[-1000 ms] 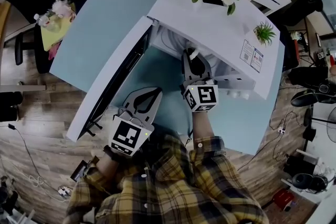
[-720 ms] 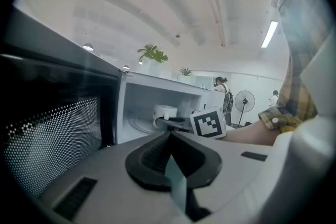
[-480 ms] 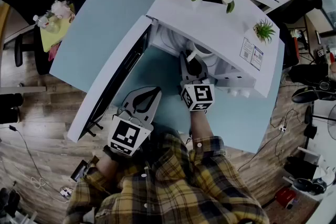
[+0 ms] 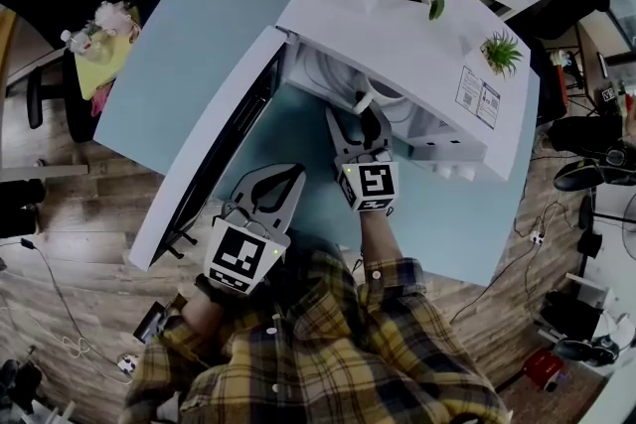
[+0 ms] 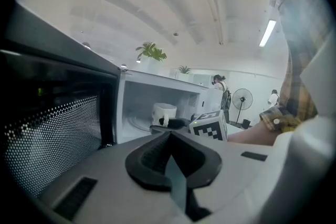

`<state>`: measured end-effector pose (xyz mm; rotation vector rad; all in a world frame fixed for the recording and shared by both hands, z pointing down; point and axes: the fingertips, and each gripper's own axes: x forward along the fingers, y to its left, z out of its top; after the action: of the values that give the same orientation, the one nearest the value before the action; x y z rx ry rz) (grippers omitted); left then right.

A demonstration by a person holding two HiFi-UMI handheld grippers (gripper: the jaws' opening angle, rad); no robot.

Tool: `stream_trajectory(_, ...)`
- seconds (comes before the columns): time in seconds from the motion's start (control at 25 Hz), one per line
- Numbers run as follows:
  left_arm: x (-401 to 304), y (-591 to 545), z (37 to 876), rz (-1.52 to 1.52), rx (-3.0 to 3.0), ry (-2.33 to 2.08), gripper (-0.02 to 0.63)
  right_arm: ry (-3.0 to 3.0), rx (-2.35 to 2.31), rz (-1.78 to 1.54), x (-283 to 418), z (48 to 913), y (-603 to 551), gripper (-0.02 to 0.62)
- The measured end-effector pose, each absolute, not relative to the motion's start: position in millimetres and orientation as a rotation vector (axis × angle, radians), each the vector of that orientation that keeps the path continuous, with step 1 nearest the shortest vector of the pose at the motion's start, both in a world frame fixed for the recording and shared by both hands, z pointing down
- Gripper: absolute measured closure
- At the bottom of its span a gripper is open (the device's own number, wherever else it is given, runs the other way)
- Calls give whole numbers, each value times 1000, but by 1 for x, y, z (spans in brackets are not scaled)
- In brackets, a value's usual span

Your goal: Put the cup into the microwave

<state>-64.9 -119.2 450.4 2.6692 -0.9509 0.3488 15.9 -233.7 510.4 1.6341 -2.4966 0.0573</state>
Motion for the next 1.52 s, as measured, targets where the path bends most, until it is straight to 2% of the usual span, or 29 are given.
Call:
stream_trajectory(0.84, -68, -111, 449, 356, 2687, -935, 614, -2416, 1699, 66, 38, 510, -198, 357)
stream_trajectory(1.28, -59, -122, 430, 303, 2706, -968, 614, -2483, 1683, 58, 49, 454, -163, 359)
stream_trajectory(1.52, -35, -123, 400, 236, 2744, -953, 614, -2499, 1738, 147, 83, 417, -136, 360)
